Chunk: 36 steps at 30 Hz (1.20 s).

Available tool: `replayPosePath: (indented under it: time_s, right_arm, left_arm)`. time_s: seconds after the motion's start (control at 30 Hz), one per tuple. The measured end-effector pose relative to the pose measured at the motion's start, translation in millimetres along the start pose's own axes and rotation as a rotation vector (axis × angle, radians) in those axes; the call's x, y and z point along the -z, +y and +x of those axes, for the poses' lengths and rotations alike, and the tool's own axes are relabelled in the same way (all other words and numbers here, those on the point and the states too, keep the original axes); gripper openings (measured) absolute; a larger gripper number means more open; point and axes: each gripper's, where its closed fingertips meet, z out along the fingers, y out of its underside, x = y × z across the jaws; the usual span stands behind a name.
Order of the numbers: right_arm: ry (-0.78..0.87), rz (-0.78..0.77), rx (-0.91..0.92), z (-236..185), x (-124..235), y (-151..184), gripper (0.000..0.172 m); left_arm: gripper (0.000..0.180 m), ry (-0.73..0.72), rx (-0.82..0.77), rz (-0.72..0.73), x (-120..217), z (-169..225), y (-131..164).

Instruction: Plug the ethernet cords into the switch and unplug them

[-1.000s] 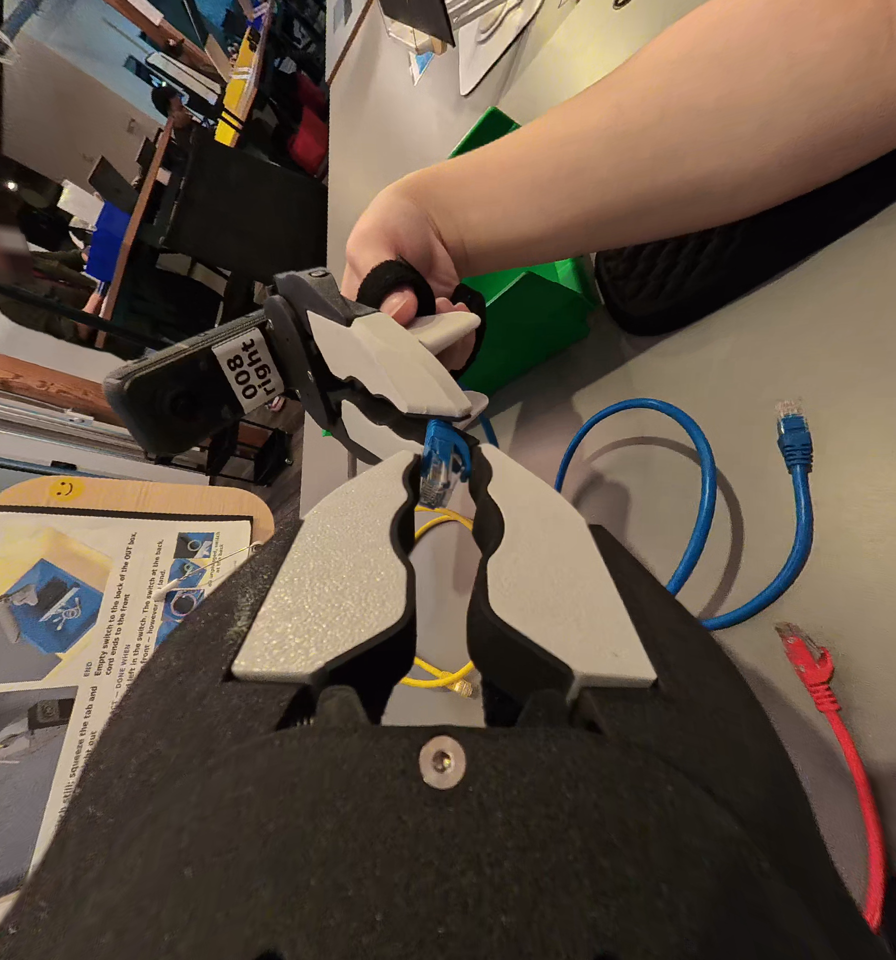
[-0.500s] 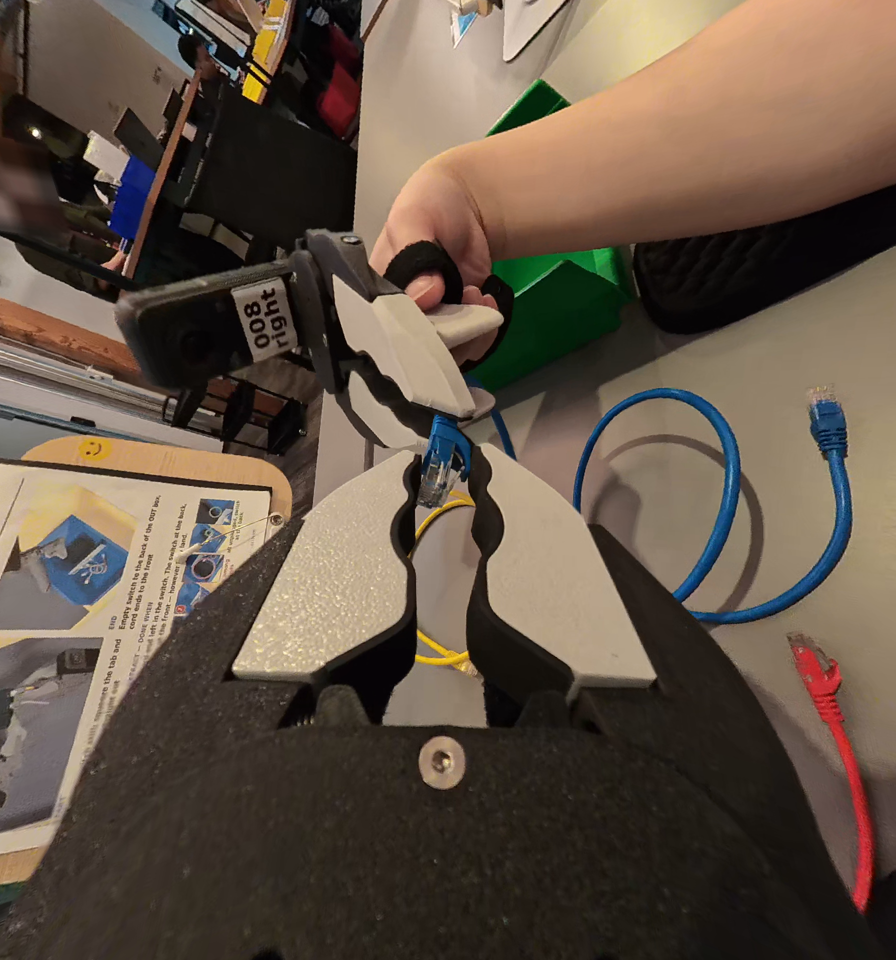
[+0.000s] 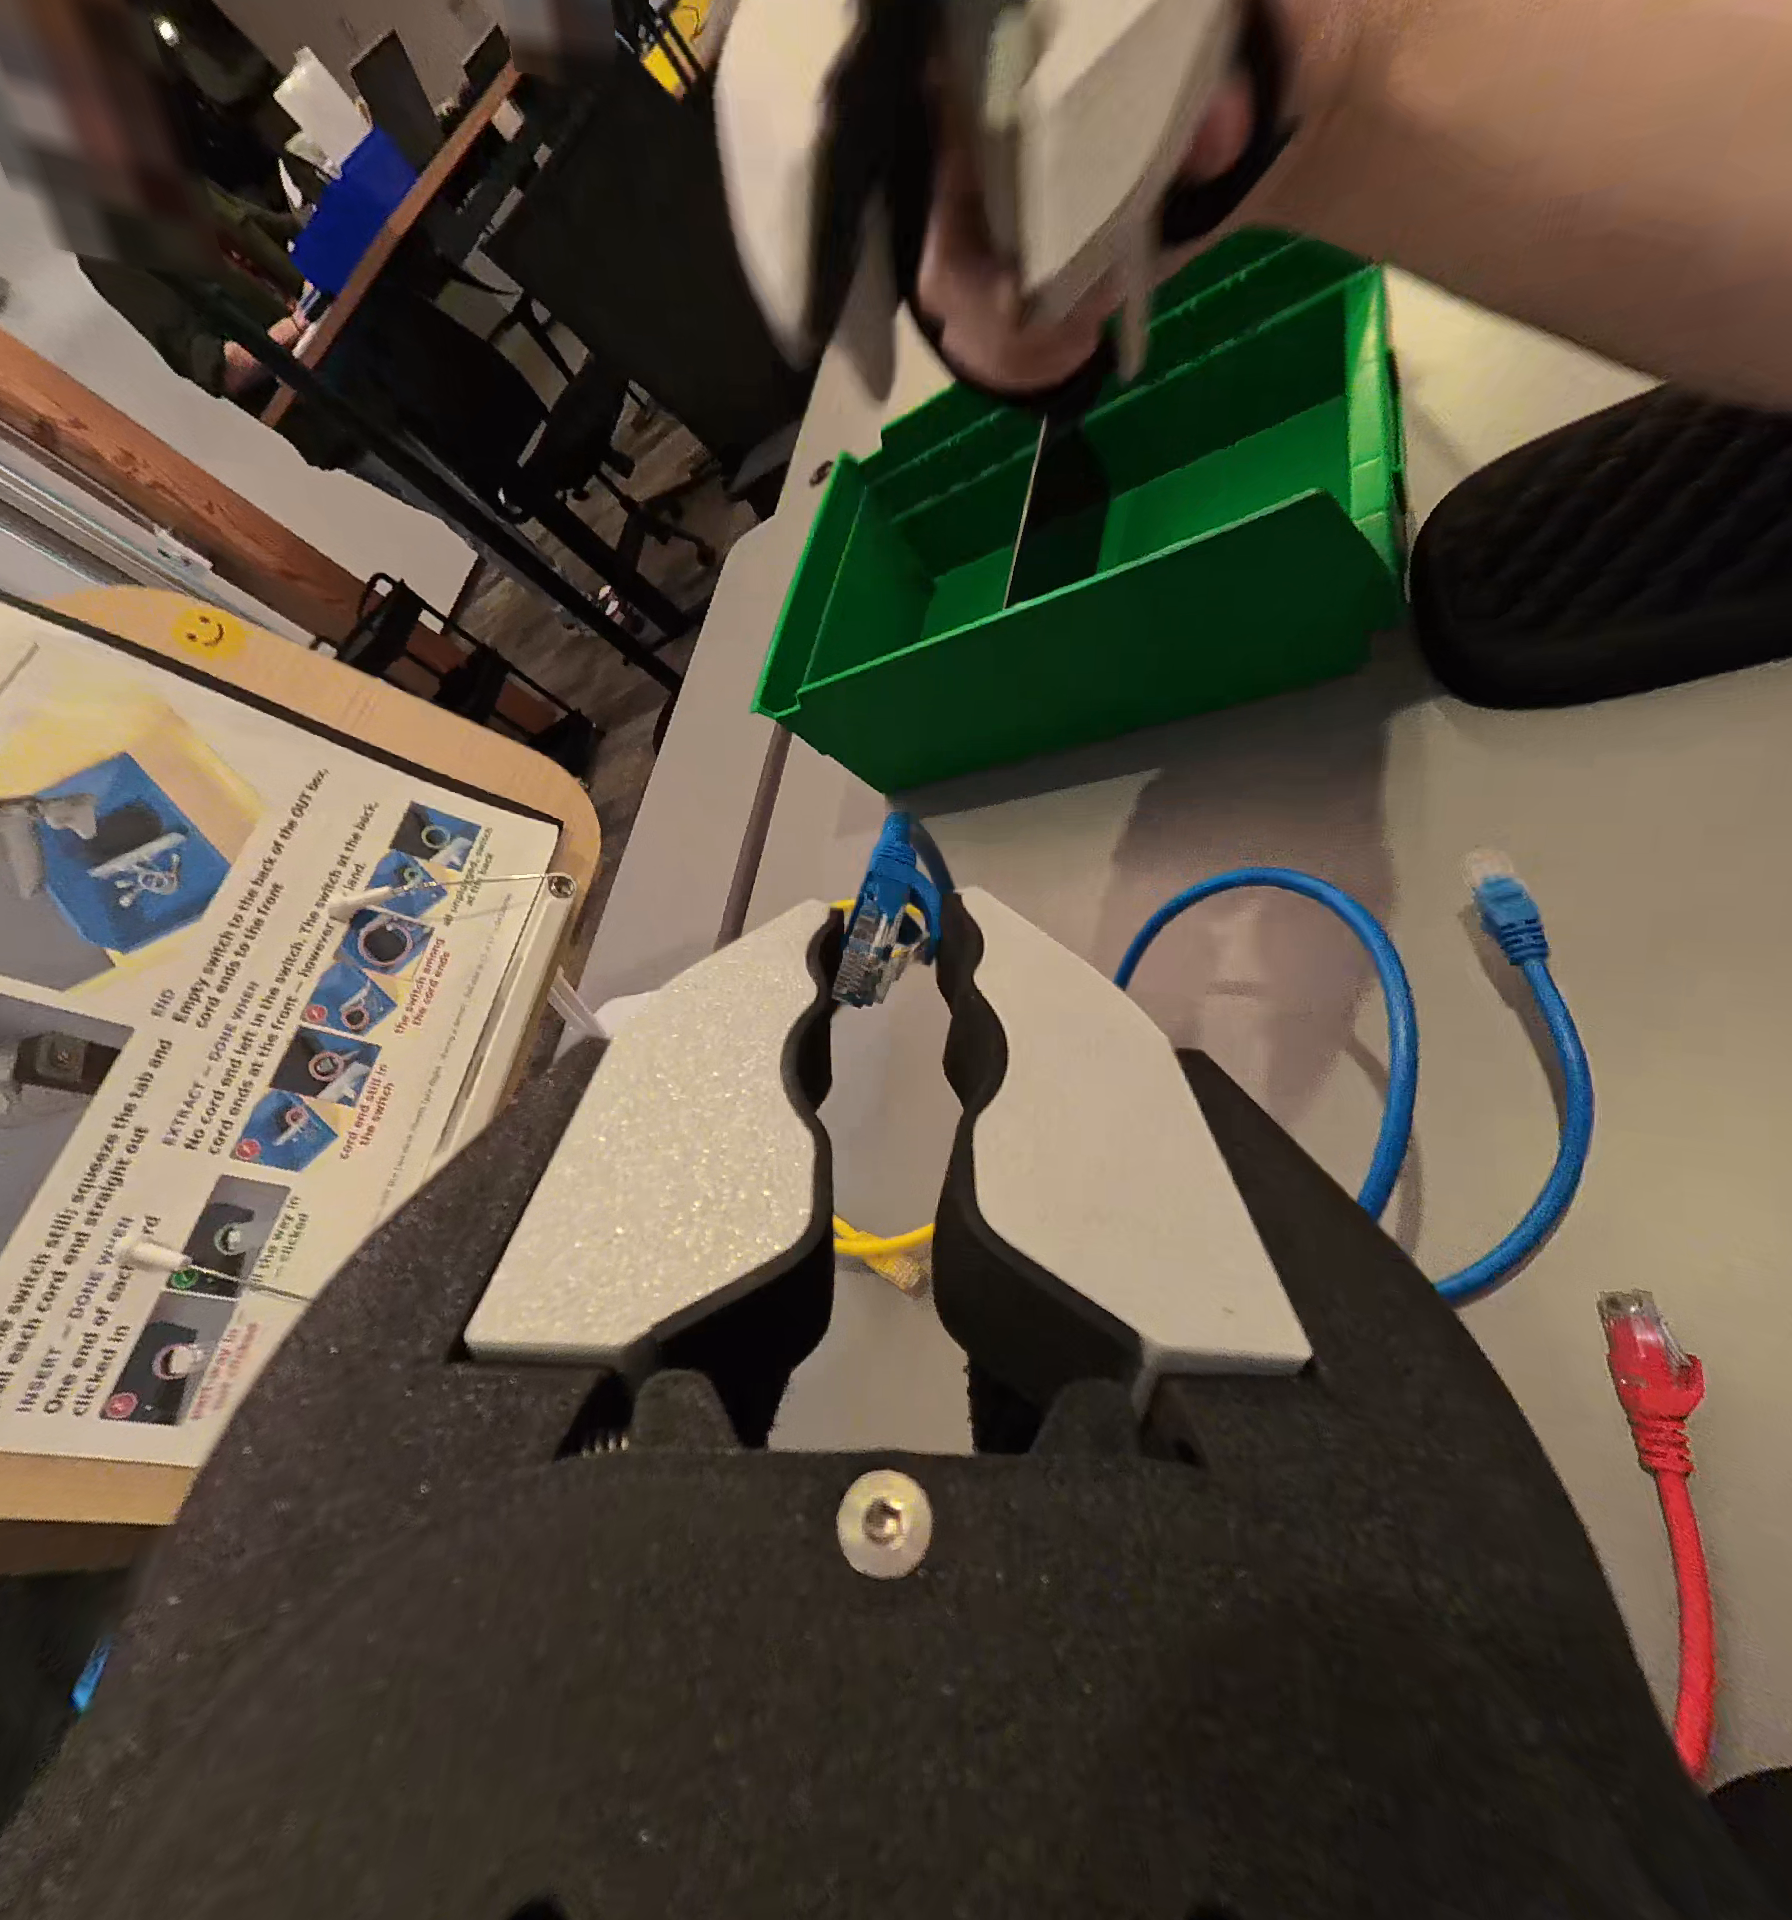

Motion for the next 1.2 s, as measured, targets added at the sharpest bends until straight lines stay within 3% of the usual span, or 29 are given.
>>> replayPosePath:
  time_s: [0.1,0.23,0.37,0.53,0.63,0.73,0.87,0.97,1.1,1.2]
  right_arm:
    - [-0.07,-0.123,0.065,-38.1,-0.4,12.8,0.03]
    - [-0.137,-0.405,0.135,-98.9,-0.4,82.1,0.03]
    - [-0.218,-0.445,0.062,-154.5,-6.2,126.4,0.027]
    - [-0.264,-0.545,-0.087,-169.6,-22.9,173.8,0.023]
    - [-0.269,-0.694,-0.088,-168.6,-26.9,203.0,0.024]
    - [-0.246,-0.727,-0.099,-165.3,-33.2,213.1,0.013]
    - [-0.297,-0.754,-0.25,-171.9,-30.5,205.1,0.007]
    - [-0.356,-0.529,-0.468,-170.2,-35.4,149.3,0.007]
    - [-0.402,-0.28,-0.744,-134.2,-18.9,67.9,0.006]
    - [-0.37,-0.215,-0.875,-102.7,-4.3,34.8,0.006]
  left_arm:
    - [0.016,0.013,0.022,-0.006,-3.5,-1.2,7.0]
    - [0.016,0.001,0.036,-0.015,-3.0,-4.8,8.5]
    - [0.016,-0.015,0.043,0.0,2.7,-8.2,2.7]
    - [0.016,-0.018,0.049,0.015,5.2,-9.5,0.1]
    - [0.016,-0.017,0.047,0.009,4.7,-9.6,1.3]
    - [0.016,-0.014,0.043,0.014,4.2,-9.0,-0.2]
    - [0.016,0.004,0.051,0.008,1.6,-6.1,2.1]
    - [0.017,0.063,0.064,-0.037,-8.0,3.4,13.2]
    - [0.017,0.19,0.131,-0.059,-26.6,24.4,22.8]
    - [0.036,0.178,0.226,-0.005,-35.2,18.4,19.2]
